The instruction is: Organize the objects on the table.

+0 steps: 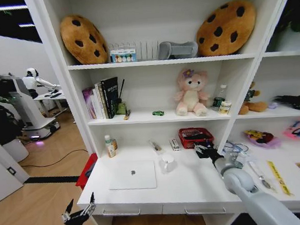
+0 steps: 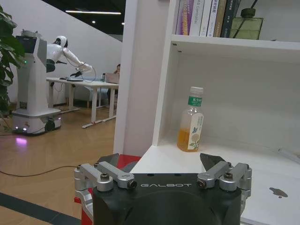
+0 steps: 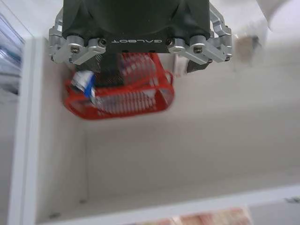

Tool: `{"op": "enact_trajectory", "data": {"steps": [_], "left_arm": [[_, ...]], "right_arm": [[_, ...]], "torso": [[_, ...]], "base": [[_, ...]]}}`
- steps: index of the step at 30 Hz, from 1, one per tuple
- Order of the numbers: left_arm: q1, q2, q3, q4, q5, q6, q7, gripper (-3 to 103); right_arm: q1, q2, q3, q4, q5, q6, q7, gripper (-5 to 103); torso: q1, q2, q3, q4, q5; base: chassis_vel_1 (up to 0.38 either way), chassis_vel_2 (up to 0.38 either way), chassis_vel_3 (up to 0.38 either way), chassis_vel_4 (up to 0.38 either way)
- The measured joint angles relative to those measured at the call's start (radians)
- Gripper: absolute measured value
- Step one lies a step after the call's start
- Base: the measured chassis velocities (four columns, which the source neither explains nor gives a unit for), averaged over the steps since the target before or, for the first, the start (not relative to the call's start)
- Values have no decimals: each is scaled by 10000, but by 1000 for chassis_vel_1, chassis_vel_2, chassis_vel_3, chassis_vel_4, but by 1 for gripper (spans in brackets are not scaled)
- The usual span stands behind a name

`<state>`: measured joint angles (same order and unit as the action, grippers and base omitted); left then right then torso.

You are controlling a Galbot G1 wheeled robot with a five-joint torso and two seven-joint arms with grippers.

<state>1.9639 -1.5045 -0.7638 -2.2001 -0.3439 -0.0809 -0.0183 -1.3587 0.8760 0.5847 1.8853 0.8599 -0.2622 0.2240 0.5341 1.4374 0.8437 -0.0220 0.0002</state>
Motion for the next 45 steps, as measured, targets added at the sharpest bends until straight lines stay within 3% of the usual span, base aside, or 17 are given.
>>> {"op": "enact_trajectory", "data": {"steps": [4,6,10,12,20,33,42,45], "left_arm": [[4,-6,8,-7,14,-46,1,98],[-5,-5,24,-28,13,-59,4,98],[-43,-11,53,-28,18,-91,-1,98],[-62,-46,71,-28,19,-108,-6,98],[-137,-77,-58,64,-49,-123,-27,98],[-232,-39,-45,225,-95,-107,-64,98],[-255,-16,-63,262,-138,-84,-93,98],[-242,-17,-69,262,-138,-84,-96,98]], "right_arm": [[-455,-251,571,-178,356,-501,-197,100],[-709,-712,1022,-455,1050,-903,-921,100],[-577,-1037,996,-995,1452,-936,-1368,103],[-242,-1194,755,-1614,1478,-965,-1694,100],[653,-1243,67,-2735,1541,-1389,-1737,100],[1355,-1245,-496,-3623,1501,-1421,-1690,99],[1671,-1162,-909,-3977,1463,-1461,-1802,89],[1718,-1153,-949,-4062,1458,-1477,-1822,76]], "torso": [[0,0,1,5,0],[0,0,1,2,-3],[0,0,1,4,-3],[1,-1,2,6,0],[1,-2,3,4,0],[1,-2,2,4,-2],[1,-2,2,5,-2],[2,-2,3,5,-2]], "base": [[0,0,0,0],[0,0,0,0],[0,0,0,0],[0,0,0,0],[0,0,0,0],[0,0,0,0],[0,0,0,0],[0,0,0,0]]}}
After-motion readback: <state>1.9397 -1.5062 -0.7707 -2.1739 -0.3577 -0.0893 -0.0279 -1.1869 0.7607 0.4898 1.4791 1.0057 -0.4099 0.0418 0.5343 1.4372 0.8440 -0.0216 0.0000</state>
